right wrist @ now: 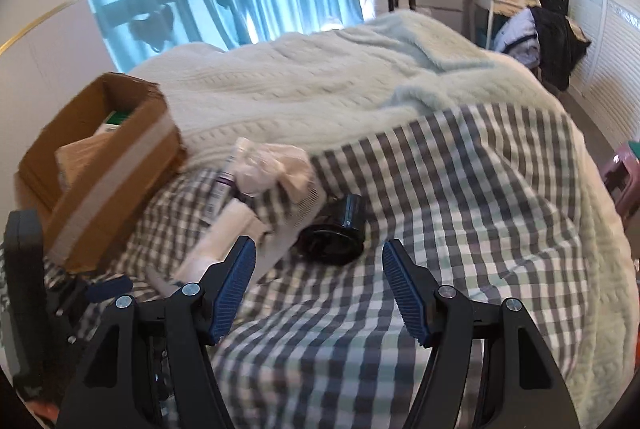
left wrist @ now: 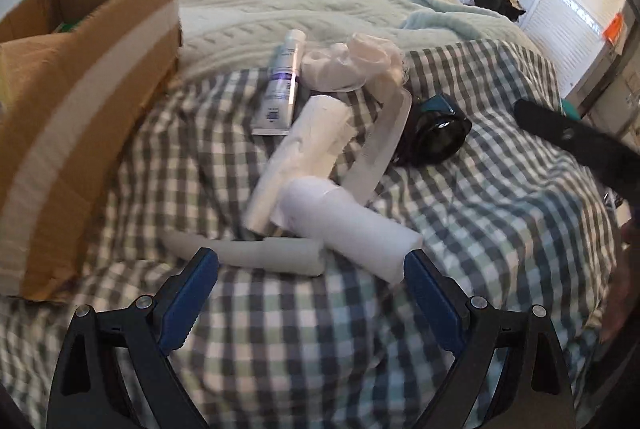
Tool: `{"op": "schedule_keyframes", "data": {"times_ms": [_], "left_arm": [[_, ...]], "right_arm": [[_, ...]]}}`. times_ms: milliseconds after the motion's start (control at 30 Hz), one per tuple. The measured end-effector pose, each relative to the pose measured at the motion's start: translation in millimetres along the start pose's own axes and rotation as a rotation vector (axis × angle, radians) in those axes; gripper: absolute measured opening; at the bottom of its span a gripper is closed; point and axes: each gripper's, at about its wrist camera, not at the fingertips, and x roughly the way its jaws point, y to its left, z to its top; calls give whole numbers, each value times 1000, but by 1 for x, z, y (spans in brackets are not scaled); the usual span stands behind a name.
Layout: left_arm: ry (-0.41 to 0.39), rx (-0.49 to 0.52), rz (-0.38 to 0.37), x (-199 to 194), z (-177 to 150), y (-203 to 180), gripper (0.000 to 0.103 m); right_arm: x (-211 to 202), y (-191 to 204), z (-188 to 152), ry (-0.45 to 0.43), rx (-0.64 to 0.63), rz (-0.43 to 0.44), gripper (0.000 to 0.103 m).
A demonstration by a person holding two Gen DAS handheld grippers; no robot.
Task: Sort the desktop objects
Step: 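Return to the items and grasp the black cylindrical cup with the right gripper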
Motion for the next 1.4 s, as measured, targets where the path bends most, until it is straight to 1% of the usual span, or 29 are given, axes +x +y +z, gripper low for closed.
{"op": "schedule_keyframes", "data": {"times_ms": [67, 133, 267, 367, 400, 500, 600, 700, 767, 833, 933, 1000, 1067, 1133, 1267, 1400], "left_arm": [[5, -18, -11, 6, 5, -4, 96], [12, -34, -16, 13, 13, -8, 96], [30, -57, -36, 27, 18, -11, 96], [35, -59, -45, 31, 18, -10, 96], [33, -47, -44, 31, 17, -10, 96], [36, -36, -38, 30, 17, -10, 96], [41, -45, -35, 29, 16, -10, 96], [45, -35, -19, 27, 14, -13, 96], [42, -35, -17, 25, 13, -14, 96], [47, -49, -17, 26, 14, -14, 96], [57, -87, -12, 30, 19, -15, 96], [70, -124, -7, 39, 26, -15, 96], [86, -174, -15, 48, 32, -14, 96], [73, -194, -4, 52, 36, -15, 96], [72, -200, 1, 56, 41, -16, 96], [76, -171, -46, 56, 40, -11, 96]], "right_arm": [[20, -3, 3, 38, 9, -14, 66], [41, -4, 8, 77, 17, 1, 66], [78, 2, 18, 139, 1, -7, 67], [106, 3, 20, 220, 0, -30, 68], [119, 0, 19, 270, 17, -29, 66], [134, -6, 14, 330, 51, -15, 63], [126, -6, 12, 295, 45, -12, 63], [102, -7, 6, 211, 42, -20, 63], [80, -12, 1, 142, 78, -4, 63], [58, -19, -4, 85, 109, 17, 63], [34, -25, -6, 19, 137, 13, 63], [25, -27, -5, -1, 146, 19, 63], [24, -23, -2, 0, 139, 23, 63], [22, -20, -3, -4, 125, 20, 63], [20, -19, -2, -6, 126, 26, 63], [22, -19, -7, -3, 136, 32, 63]]}}
